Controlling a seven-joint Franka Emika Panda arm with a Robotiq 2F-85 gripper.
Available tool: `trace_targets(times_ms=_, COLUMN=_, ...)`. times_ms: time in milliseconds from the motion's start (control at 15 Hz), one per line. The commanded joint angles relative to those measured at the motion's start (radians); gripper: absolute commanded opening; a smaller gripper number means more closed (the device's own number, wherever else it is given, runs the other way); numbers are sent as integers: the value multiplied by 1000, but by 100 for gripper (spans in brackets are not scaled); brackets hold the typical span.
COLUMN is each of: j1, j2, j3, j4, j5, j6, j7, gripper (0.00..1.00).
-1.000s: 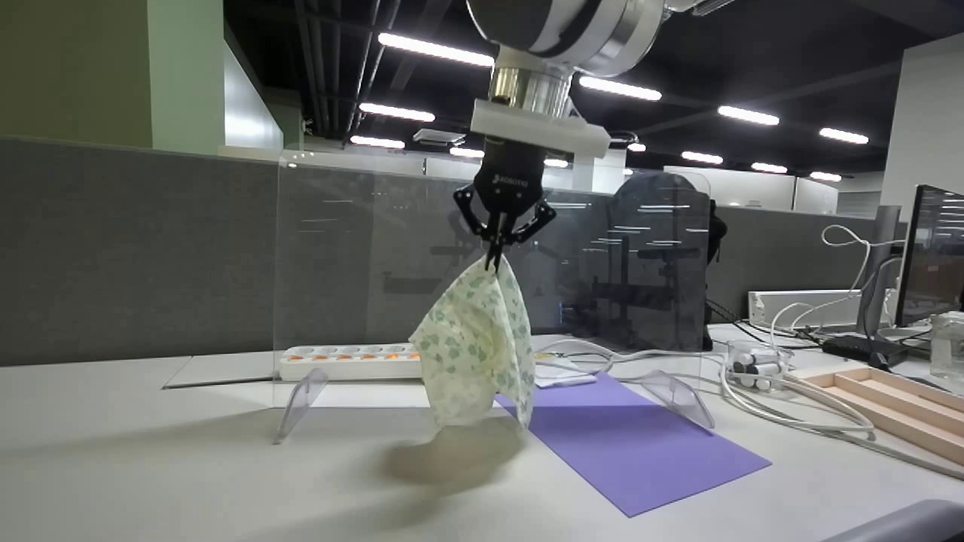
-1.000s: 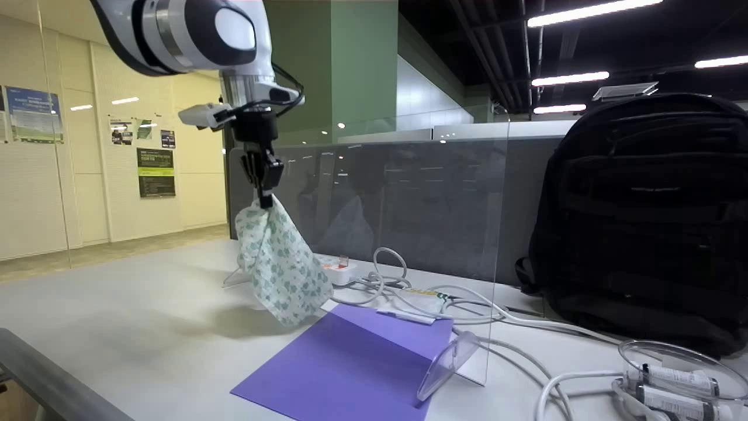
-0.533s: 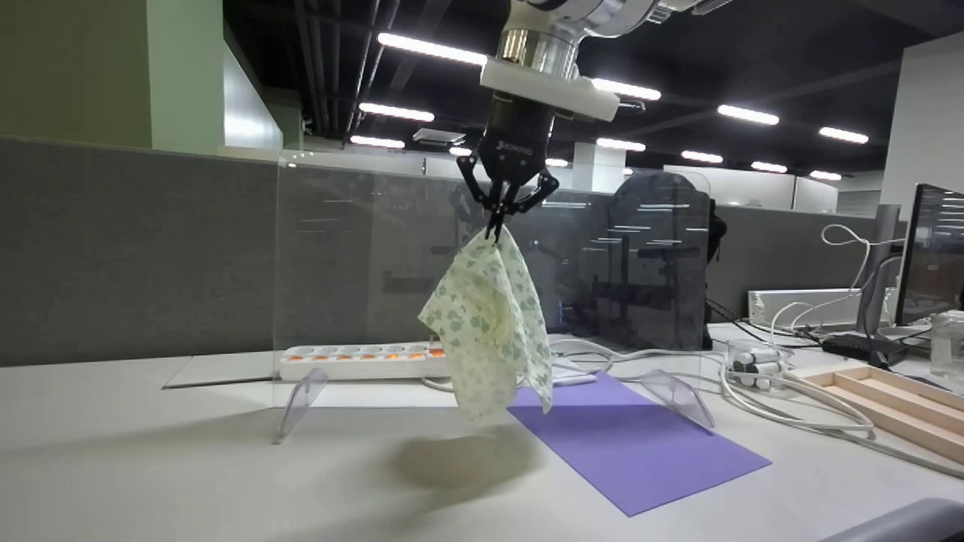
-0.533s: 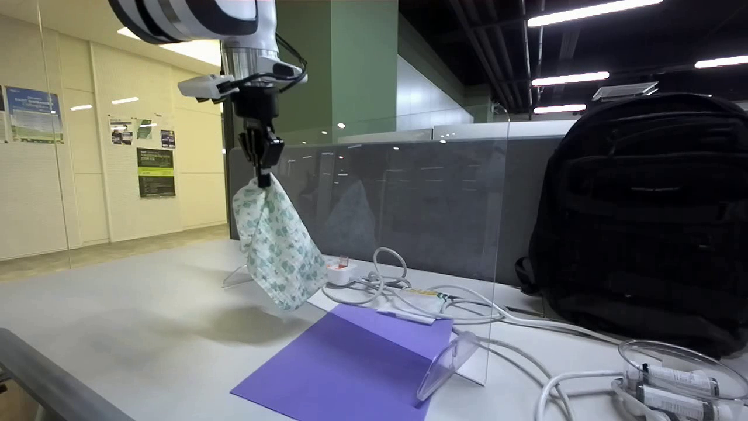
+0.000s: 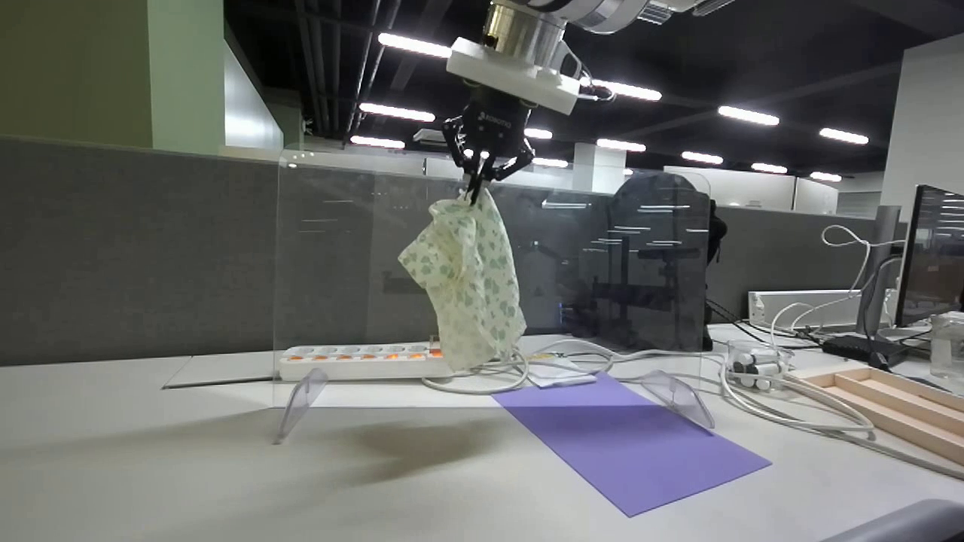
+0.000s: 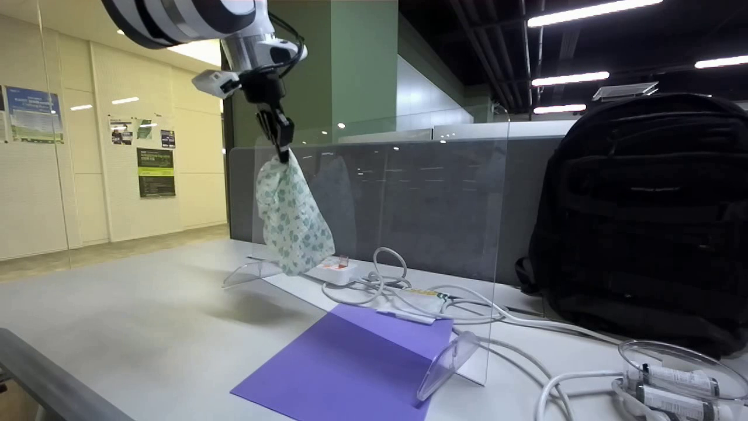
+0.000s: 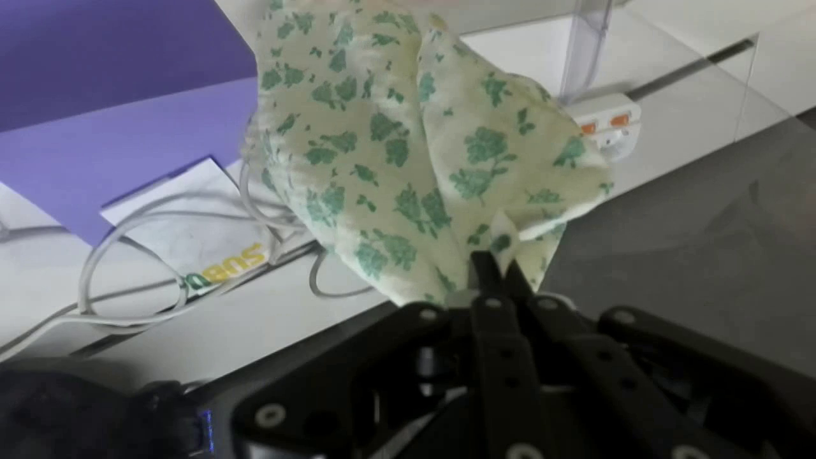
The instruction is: Hang the white cloth in the glass panel
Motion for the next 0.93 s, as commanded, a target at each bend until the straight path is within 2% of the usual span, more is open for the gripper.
trace_targets(times_ms=0, j1=-61, j2=10, j3=34, j4=76, j5=-147, j6=55, j7=230, gripper=0)
trace_targets(times_ms=267, j1=-122, j2=5, j3=63, j4=162, j5=-302, j6=60, j7=454, gripper=0)
trace_targets(times_ms=733, j1=-212, j2=15, j3=100, j4=292, j5=-534, j6=42, j7=768, gripper=0)
trace_targets(times_ms=867, j1=-246, j2=34, j3=113, j4=318, j5=-631, j6=27, j7=872, gripper=0)
